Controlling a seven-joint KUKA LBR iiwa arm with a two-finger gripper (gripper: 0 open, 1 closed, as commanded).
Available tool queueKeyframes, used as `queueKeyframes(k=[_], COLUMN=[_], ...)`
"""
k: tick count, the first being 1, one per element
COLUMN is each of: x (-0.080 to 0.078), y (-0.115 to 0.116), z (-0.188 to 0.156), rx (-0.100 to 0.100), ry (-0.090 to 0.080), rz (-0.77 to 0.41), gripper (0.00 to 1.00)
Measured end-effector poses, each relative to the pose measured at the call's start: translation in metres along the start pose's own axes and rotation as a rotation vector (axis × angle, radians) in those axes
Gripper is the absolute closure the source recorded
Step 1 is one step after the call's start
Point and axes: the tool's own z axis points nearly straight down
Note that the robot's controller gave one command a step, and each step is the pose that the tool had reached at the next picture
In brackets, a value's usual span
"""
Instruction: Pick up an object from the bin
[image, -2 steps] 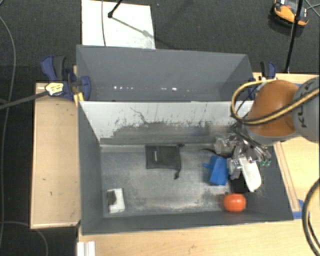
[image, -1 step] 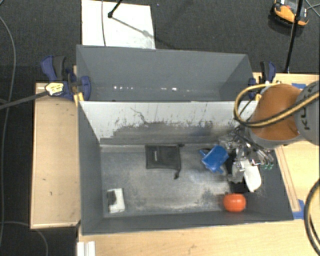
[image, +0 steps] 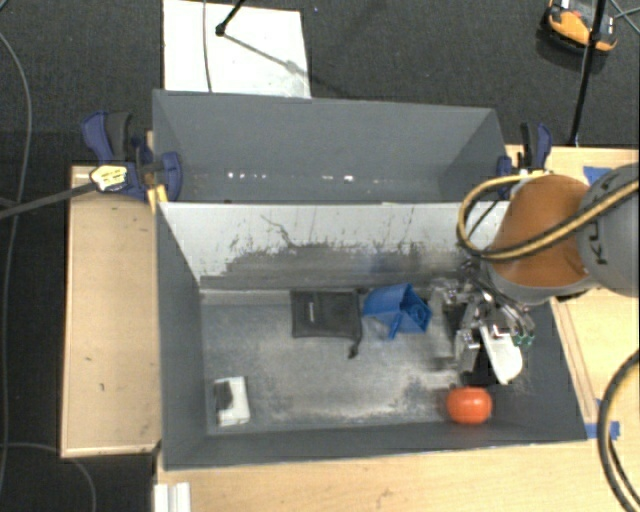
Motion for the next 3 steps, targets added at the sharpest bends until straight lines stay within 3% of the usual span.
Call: queueKeyframes(k=[1,2,3], x=[-0.015,-0.028,-0.041], y=[0.01,0.051,0.154], z=[0.001,-0.001,-0.001], rx=[0.003,0.004,0.001], ry=[-0.012,-0.009,-0.014], rz=[0.047,0.001,-0.045], gripper=[0.0,0.0,1.0])
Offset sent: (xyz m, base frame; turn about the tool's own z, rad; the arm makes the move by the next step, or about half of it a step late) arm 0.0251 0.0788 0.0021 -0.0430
